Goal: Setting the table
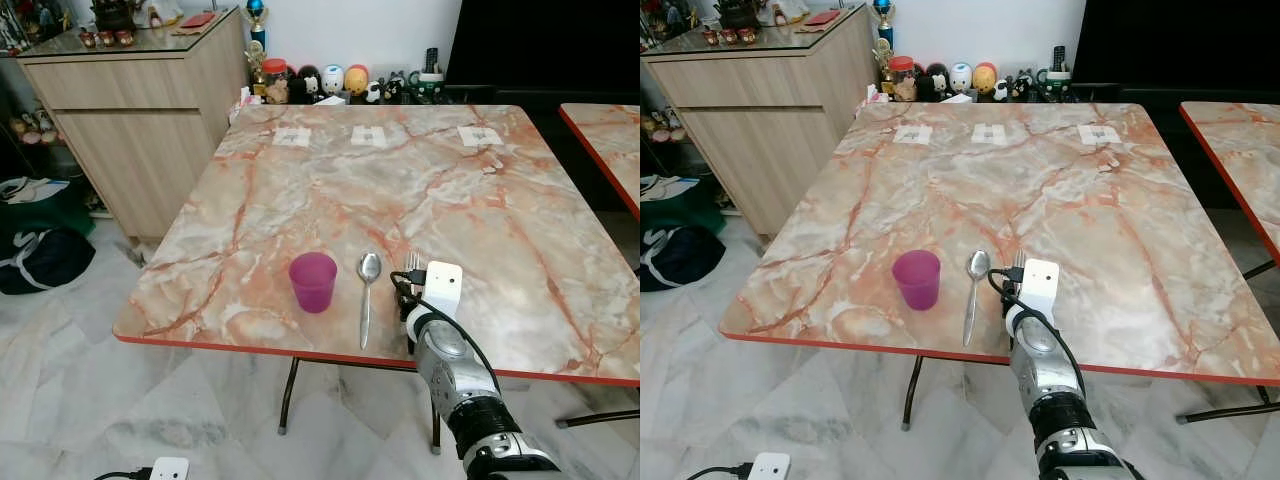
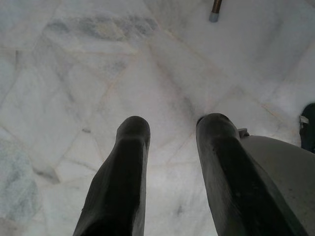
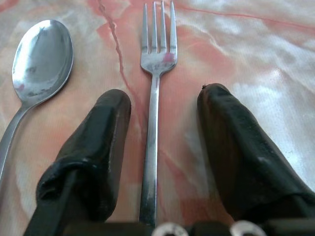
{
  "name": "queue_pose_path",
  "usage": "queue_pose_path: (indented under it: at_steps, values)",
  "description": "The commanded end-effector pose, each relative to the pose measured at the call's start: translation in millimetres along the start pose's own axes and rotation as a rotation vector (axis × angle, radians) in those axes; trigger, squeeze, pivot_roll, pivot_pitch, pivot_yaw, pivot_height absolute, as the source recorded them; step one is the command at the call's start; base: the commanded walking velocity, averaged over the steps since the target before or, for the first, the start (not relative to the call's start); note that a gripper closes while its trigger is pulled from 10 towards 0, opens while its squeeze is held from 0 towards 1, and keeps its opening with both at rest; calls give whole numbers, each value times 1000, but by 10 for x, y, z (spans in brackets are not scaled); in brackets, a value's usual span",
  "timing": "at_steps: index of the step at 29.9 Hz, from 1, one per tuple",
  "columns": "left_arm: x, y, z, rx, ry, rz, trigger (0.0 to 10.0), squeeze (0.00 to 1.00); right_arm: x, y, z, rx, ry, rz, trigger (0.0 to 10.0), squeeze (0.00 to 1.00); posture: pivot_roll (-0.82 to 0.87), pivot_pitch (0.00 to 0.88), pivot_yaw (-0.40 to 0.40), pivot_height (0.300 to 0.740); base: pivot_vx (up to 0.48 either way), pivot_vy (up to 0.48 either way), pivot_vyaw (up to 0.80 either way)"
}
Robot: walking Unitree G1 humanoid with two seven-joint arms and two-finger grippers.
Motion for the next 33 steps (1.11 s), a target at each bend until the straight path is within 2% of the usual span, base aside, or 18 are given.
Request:
queue_pose_path:
  at_steps: [1, 13, 29, 33]
  values:
    - [-15, 5, -86, -11, 31, -1, 10000, 0, 5, 59, -28, -16, 22, 20, 0, 0, -86, 0, 46, 740, 0, 0, 0]
    - [-21, -7, -117, -10, 40, -8, 10000, 0, -6, 171, -6, -39, 13, 77, 0, 0, -89, 0, 45, 740, 0, 0, 0]
    - [-20, -11, -115, -1, 41, -9, 10000, 0, -15, 101, -92, -52, 32, 50, 0, 0, -90, 0, 45, 740, 0, 0, 0]
    - [-19, -12, -110, 5, 40, -11, 10000, 0, -27, 87, -114, -31, 25, 44, 0, 0, -92, 0, 46, 740, 0, 0, 0]
Point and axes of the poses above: a point about 5 cm out from each wrist's last joint towards the gripper, its own x axis pointing out of the wrist towards the gripper, its own z axis along the axis of the wrist's last joint, y = z × x, the point moved 3 cm from there along x, pointing out of the wrist towards the gripper
